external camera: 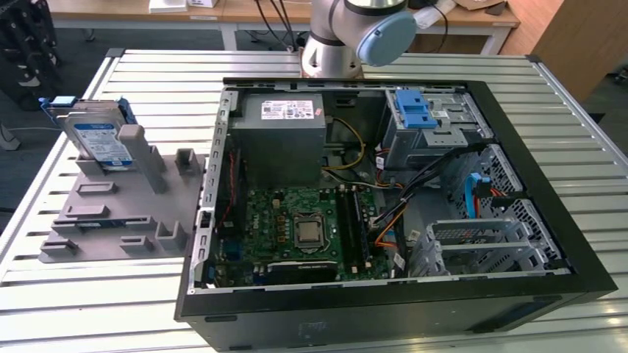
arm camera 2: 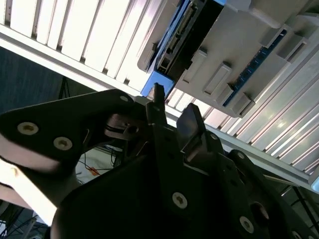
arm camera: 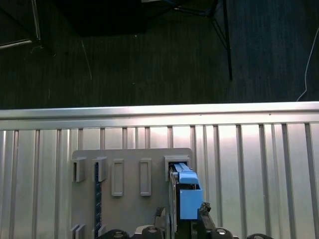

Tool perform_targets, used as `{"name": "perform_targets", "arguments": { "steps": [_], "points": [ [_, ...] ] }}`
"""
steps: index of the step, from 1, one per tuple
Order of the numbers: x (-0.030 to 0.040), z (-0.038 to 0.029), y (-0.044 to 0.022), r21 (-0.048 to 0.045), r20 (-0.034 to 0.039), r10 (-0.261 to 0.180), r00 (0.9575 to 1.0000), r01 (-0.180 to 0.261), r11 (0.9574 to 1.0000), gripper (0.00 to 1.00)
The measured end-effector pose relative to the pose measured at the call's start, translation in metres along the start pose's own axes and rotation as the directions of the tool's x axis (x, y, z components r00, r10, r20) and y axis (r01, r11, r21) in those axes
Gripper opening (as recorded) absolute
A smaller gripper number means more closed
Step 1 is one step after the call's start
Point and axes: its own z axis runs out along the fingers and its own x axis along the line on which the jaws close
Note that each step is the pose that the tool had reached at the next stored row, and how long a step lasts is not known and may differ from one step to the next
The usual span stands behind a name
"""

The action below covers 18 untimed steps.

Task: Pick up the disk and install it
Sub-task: 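Pick up the disk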

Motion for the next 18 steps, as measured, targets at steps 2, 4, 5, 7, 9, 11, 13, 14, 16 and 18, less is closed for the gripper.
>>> {"name": "perform_targets", "arguments": {
  "steps": [2,4,5,7,9,11,13,14,16,18],
  "points": [
    [0.0,0.0,0.0,0.0,0.0,0.0,1.0,0.0,1.0,0.42],
    [0.0,0.0,0.0,0.0,0.0,0.0,1.0,0.0,1.0,0.42],
    [0.0,0.0001,0.0,0.0,0.0,0.0,1.0,0.0,1.0,0.42],
    [0.0,0.0001,0.0,0.0,0.0,0.0,1.0,0.0,1.0,0.42],
    [0.0,0.0004,0.0,0.0001,0.0001,0.0,1.0,0.0,1.0,0.42],
    [0.0,0.0011,-0.0001,0.0002,0.0001,0.0,1.0,0.0,1.0,0.42],
    [0.0001,0.0021,-0.0001,0.0003,0.0001,0.0,1.0,0.0,1.0,0.42],
    [0.0001,0.003,-0.0001,0.0006,0.0001,0.0,1.0,0.0,1.0,0.42],
    [0.0001,0.005,-0.0002,0.002,0.0,-0.001,1.0,0.001,1.0,0.42],
    [0.0002,0.0078,-0.0003,0.0056,0.0002,-0.003,1.0,0.003,1.0,0.42]
  ]
}}
